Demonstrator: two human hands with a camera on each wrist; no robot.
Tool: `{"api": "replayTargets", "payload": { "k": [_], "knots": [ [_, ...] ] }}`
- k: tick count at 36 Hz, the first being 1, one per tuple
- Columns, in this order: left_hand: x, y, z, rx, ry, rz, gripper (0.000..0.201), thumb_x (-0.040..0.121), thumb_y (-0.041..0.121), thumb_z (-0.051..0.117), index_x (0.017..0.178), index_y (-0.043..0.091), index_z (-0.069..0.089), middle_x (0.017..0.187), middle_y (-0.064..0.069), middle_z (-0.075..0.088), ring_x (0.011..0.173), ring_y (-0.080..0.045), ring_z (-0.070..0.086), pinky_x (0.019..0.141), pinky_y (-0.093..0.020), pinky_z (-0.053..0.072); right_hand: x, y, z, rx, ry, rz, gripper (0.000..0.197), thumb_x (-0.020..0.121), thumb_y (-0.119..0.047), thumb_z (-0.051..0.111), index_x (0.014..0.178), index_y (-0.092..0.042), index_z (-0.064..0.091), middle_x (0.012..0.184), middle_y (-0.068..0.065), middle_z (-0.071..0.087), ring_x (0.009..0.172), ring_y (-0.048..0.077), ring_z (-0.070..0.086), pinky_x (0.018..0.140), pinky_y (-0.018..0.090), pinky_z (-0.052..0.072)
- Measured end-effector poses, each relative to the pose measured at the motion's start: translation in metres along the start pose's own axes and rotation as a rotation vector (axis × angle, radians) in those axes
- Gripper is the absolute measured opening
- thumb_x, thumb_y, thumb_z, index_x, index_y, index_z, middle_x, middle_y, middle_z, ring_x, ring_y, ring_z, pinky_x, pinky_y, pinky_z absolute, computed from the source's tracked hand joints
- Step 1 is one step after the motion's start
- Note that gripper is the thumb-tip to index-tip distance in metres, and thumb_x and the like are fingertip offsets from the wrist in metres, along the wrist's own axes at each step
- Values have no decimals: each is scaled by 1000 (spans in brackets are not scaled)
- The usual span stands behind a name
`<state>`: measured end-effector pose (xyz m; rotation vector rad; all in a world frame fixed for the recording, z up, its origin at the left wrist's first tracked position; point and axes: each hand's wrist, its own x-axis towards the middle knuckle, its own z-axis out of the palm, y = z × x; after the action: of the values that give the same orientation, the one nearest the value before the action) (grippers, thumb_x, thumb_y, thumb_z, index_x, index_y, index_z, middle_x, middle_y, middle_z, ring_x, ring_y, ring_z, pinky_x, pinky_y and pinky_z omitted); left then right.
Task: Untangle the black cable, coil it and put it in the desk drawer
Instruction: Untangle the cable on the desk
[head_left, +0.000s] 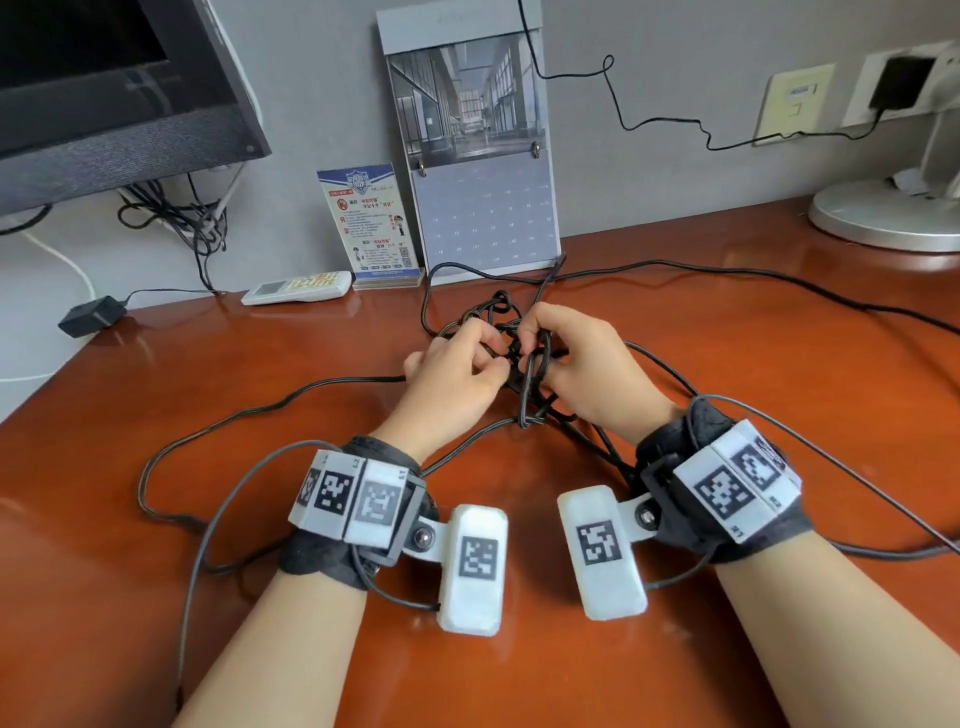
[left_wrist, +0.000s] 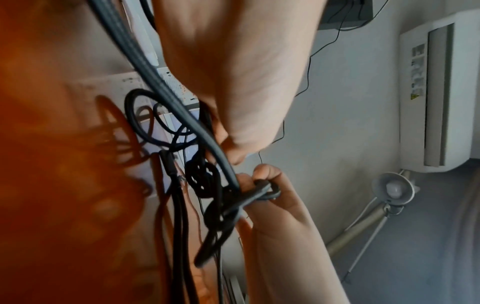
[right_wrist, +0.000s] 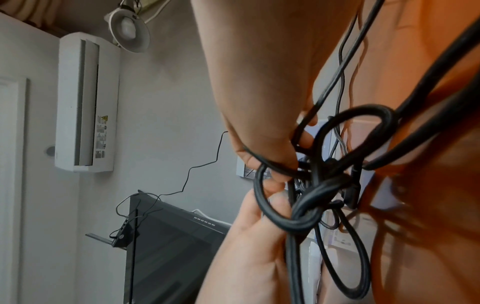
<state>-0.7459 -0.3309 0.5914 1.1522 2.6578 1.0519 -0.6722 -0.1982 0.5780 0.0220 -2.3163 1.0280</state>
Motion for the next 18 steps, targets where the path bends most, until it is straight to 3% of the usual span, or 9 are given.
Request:
{"api": "replayTargets", "payload": {
  "k": [2, 4, 8, 13, 15, 17, 18],
  "knots": [
    [-2, -1, 2, 30, 31, 8, 18, 95, 18, 39, 94, 35, 44, 73, 13, 55, 96, -14, 43, 86, -28, 17, -1, 2, -2, -20, -22, 17, 27, 77, 8, 55, 77, -18, 50, 74, -11, 55, 73, 15, 52, 72, 29, 45],
    [-2, 1, 2, 56, 147, 2, 24, 95, 13, 35, 91, 35, 45, 73, 13, 52, 96, -11, 35, 87, -29, 15, 0, 7, -2, -63, -32, 51, 27, 78, 5, 54, 79, -21, 48, 74, -3, 59, 72, 23, 55, 75, 39, 47],
    [-4, 7, -9, 26, 414, -67, 29, 97, 7, 30, 91, 30, 47, 74, 11, 38, 83, -6, 17, 94, -34, 16, 0, 17, -7, -268, -34, 169, 29, 81, 2, 51, 81, -26, 41, 81, 8, 60, 82, 24, 44, 96, 46, 33],
    [3, -10, -21, -209, 667, -292, 30, 97, 7, 26, 90, 27, 46, 82, 10, 44, 100, -18, 32, 85, -33, 18, 0, 20, -17, -211, 9, 277, 38, 79, 2, 49, 73, -33, 37, 77, 6, 60, 77, 29, 49, 81, 48, 44],
    [5, -16, -26, -304, 779, -404, 29, 97, 7, 24, 91, 27, 45, 103, -2, 55, 105, -21, 35, 74, -26, 11, 0, 18, -19, -254, 8, 266, 36, 78, 0, 50, 73, -33, 38, 81, 3, 58, 80, 30, 49, 80, 49, 45],
    [8, -23, -30, -374, 853, -511, 27, 98, 11, 24, 92, 27, 44, 123, -12, 48, 114, -28, 38, 68, -24, 13, 0, 16, -20, -314, -1, 269, 30, 79, -1, 48, 78, -30, 41, 90, 0, 54, 86, 30, 49, 78, 45, 45],
    [8, -26, -32, -403, 874, -548, 25, 98, 12, 24, 92, 26, 44, 126, -13, 45, 118, -31, 39, 71, -24, 19, 0, 15, -20, -350, -8, 280, 27, 80, -2, 48, 82, -28, 42, 93, 0, 54, 89, 30, 49, 75, 41, 44]
  ]
}}
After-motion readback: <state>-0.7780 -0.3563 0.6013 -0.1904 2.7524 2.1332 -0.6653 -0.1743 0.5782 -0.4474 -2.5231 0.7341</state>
